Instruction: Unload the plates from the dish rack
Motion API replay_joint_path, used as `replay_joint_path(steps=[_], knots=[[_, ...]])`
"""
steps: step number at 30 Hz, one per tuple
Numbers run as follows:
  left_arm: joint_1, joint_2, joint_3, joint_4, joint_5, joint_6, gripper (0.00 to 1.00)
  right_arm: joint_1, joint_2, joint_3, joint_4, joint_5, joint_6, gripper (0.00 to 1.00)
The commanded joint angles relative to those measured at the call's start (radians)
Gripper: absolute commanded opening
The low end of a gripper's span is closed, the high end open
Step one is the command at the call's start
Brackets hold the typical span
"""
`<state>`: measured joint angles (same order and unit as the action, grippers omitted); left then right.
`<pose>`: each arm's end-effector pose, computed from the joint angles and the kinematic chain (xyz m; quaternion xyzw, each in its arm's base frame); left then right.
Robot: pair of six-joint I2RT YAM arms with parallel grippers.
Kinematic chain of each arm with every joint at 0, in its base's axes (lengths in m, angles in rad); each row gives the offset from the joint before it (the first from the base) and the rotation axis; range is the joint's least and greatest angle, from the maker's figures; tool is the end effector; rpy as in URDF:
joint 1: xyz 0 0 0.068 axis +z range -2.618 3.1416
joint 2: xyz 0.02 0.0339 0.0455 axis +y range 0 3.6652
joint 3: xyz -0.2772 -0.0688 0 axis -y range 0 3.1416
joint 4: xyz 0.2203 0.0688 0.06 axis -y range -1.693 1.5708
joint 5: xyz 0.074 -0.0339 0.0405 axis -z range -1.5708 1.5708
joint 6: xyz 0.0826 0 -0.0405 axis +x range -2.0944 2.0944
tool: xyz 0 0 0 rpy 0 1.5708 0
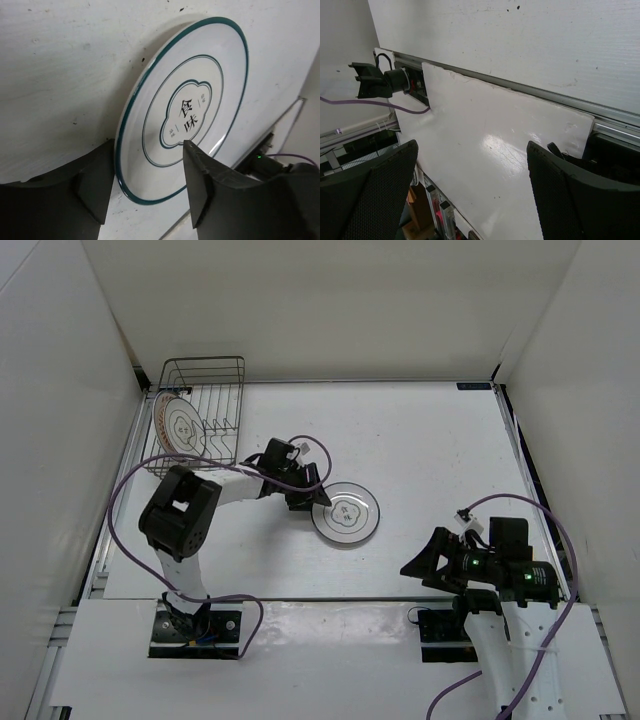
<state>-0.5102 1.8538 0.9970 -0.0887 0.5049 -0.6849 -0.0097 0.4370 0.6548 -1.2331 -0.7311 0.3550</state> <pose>0.3057 -0.2168 0.1339 -0.0038 0.9246 -0.3640 0.1125 0.0430 0.0547 0.2219 0.0665 0.9010 0.3826 0.1932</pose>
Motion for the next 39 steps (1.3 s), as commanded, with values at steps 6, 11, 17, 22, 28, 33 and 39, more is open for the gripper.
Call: replay_joint_path(steps=[6, 11, 17, 22, 28, 33, 39], knots=[[0.004, -0.111, 0.121, -0.367, -0.172, 0.139, 0.76, 0.005, -0.015, -0.026, 0.007, 0.004, -0.004, 0.9], [0.027, -0.202, 0.399, -0.641, -0.305, 0.246, 0.98, 0.004, -0.012, -0.031, 0.026, 0.001, -0.002, 0.9], [0.137, -0.271, 0.652, -0.878, -0.459, 0.347, 1.0, 0.005, -0.007, -0.037, 0.04, -0.008, 0.001, 0.9], [0.326, -0.366, 0.646, -0.797, -0.44, 0.323, 1.0, 0.005, -0.007, -0.034, 0.043, -0.011, 0.006, 0.9], [0.415, -0.377, 0.554, -0.613, -0.715, 0.418, 1.0, 0.005, -0.006, -0.034, 0.041, -0.014, -0.001, 0.9], [0.502, -0.303, 0.559, -0.603, -0.833, 0.415, 1.0, 0.005, 0.0, -0.018, 0.04, -0.008, -0.008, 0.9], [0.533, -0.257, 0.563, -0.52, -0.856, 0.478, 0.99, 0.007, 0.012, -0.044, 0.052, -0.01, -0.014, 0.9]])
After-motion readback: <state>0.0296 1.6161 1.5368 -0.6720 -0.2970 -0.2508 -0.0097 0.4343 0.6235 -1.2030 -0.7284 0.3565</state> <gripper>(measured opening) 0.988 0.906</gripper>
